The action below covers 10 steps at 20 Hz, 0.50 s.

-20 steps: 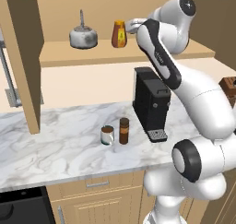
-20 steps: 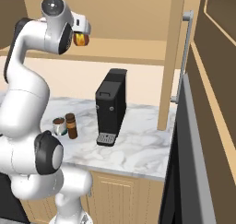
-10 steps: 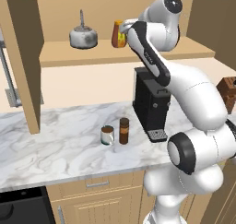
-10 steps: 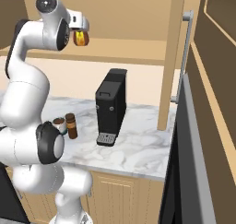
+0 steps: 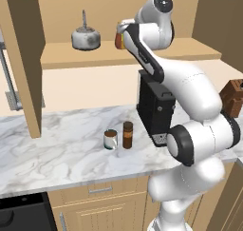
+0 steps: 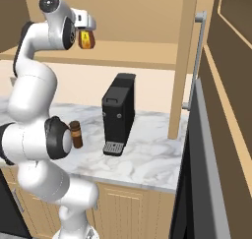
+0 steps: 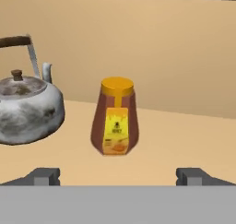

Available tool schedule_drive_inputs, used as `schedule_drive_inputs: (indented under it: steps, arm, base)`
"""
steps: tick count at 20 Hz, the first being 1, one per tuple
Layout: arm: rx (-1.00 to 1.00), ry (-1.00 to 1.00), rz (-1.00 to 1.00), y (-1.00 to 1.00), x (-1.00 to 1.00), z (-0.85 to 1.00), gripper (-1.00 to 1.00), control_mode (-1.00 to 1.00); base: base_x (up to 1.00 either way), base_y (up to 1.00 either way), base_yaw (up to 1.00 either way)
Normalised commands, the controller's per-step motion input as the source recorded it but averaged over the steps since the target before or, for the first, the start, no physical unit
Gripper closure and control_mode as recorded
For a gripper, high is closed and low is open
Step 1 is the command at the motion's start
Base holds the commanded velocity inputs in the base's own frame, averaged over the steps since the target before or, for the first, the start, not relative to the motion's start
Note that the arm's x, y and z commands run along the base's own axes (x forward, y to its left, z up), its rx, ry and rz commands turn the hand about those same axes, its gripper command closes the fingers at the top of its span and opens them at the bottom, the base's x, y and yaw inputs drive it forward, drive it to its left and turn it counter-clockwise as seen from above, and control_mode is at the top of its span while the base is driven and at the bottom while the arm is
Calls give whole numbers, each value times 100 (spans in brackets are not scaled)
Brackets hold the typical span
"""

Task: Pick the cinnamon and honey bottle from the cabinet and place them next to the mug.

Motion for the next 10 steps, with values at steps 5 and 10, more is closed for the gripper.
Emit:
schedule_drive_inputs:
  steps: [5,10]
  arm:
    - [0,0,0,1,42,0,-100,-100]
    - [0,0,0,0,28,-3,-100,-100]
  base:
    - [0,0,0]
    - [0,0,0]
